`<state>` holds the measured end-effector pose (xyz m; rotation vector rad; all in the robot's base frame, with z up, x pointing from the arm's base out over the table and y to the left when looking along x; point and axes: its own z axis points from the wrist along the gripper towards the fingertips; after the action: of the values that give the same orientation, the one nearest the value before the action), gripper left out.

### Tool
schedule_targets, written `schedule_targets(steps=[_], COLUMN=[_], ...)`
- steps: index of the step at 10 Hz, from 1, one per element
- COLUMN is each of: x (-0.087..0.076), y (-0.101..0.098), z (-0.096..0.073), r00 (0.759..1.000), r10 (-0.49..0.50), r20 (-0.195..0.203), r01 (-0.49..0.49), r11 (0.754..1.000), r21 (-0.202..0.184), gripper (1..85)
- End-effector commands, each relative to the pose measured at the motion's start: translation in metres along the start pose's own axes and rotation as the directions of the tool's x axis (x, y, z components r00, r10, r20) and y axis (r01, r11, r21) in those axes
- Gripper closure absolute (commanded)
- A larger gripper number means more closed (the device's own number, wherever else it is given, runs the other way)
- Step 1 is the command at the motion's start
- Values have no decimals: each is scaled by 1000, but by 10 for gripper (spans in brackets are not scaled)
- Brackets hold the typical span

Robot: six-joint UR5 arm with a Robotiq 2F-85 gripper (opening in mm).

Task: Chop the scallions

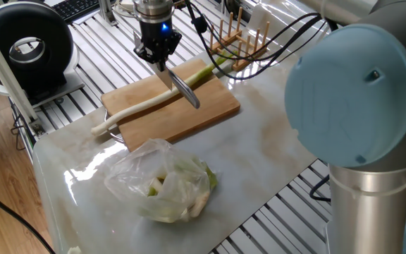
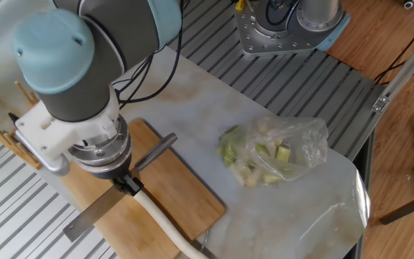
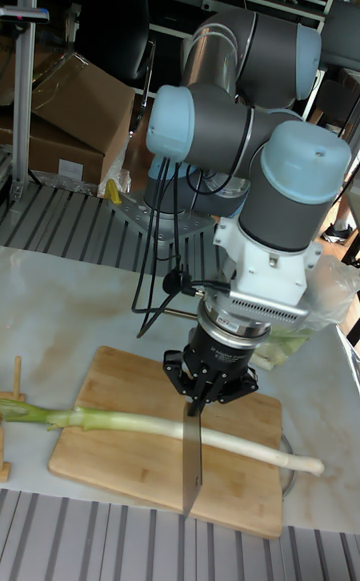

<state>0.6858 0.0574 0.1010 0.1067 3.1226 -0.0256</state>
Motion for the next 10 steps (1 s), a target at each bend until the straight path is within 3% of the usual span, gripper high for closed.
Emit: schedule_targets(steps=[1, 5, 10], x=[3, 6, 5], y=[2, 2, 15], z=[6, 4, -3], r00=[1000, 1000, 1000], r10=[11, 3, 1], r20=[-11, -9, 3], r01=[-11, -3, -1], r11=[1000, 1000, 998], r21=[-14, -11, -55], gripper=[843, 843, 843])
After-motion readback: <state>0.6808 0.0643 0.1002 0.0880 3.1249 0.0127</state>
